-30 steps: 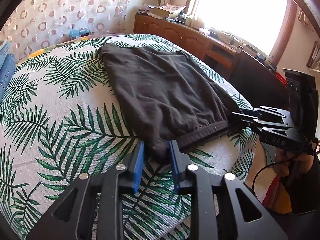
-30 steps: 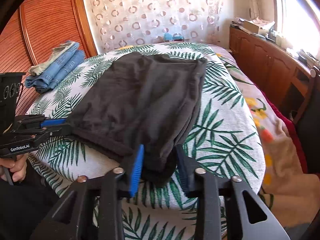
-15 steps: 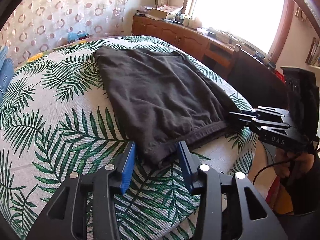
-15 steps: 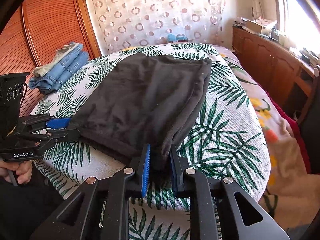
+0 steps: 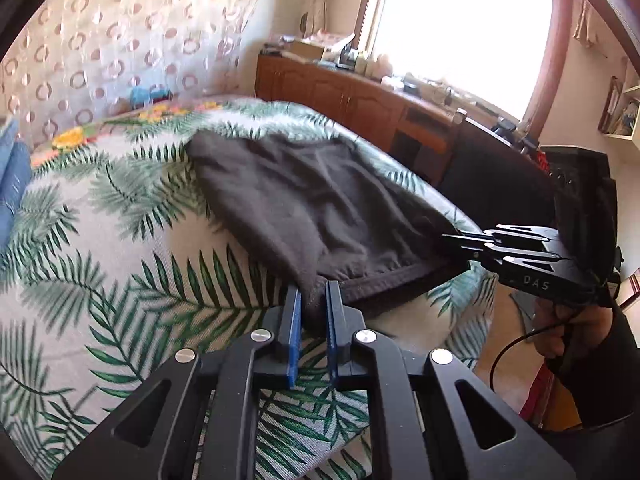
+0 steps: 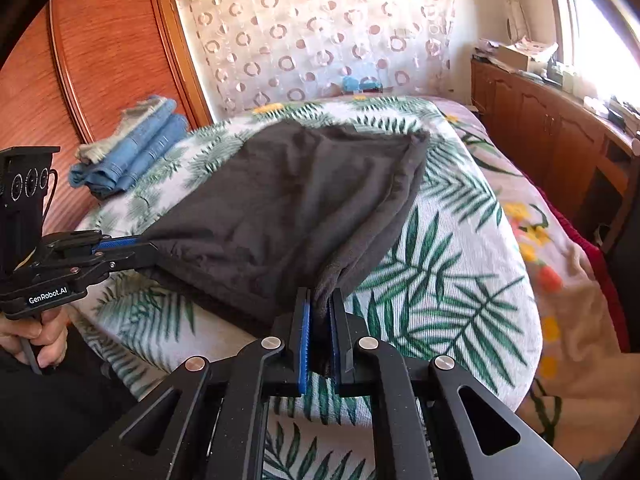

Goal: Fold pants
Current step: 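Lift the black shorts off the bed with both grippers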

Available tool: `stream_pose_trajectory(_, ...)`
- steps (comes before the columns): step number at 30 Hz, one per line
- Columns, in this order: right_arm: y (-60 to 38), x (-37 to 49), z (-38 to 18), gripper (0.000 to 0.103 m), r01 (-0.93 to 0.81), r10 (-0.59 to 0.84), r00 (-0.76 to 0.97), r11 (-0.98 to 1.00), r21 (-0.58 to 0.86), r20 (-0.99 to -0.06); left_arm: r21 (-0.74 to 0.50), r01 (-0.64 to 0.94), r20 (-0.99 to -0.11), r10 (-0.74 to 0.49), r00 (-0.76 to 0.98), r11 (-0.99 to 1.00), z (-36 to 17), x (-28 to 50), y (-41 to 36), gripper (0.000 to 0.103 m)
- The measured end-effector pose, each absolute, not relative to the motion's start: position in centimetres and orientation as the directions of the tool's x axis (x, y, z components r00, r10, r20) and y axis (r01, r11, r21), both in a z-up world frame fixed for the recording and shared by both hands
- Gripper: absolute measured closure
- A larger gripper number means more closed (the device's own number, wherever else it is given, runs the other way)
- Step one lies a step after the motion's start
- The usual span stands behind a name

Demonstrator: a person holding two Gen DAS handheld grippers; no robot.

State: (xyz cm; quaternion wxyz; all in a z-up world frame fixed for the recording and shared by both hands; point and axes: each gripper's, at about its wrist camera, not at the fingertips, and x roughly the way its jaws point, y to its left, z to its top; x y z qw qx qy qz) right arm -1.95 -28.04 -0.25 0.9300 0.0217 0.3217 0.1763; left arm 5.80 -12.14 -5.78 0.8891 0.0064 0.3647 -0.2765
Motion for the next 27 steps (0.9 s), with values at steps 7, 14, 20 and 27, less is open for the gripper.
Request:
stream_pose_trajectory(7,-27.9,-2.7,3.5,0.095,-0.35,0.374,0.777,0.925,0.145,-0.507,-0.181,0.506,-0.56,-0.511,0.652,0.844,-0.7,5.2,-10.7,0.093)
stream_pose_trajectory(14,-26.7,-4.2,8.4,0.095,-0.406,0.399,0.823,0.911,0.073,-0.405,-0.173,0.511,-0.449,-0.529,0.72,0.842,5.8,4.5,-9.0,0.094)
stream_pose_trajectory(20,-25.8,-5.6,12.7,0.095,-0.445,0.433,0.848,0.895,0.033,-0.306,-0.105,0.499,-0.379,-0.498,0.779,0.86,10.1,3.6,-8.2,0.094)
stream_pose_trajectory(27,-24.3,-6.0,16.5,0.095,-0.485,0.466,0.853,0.874,-0.03,-0.235,-0.079,0.44,-0.328,-0.44,0.836,0.895,13.0,5.5,-5.7,0.094)
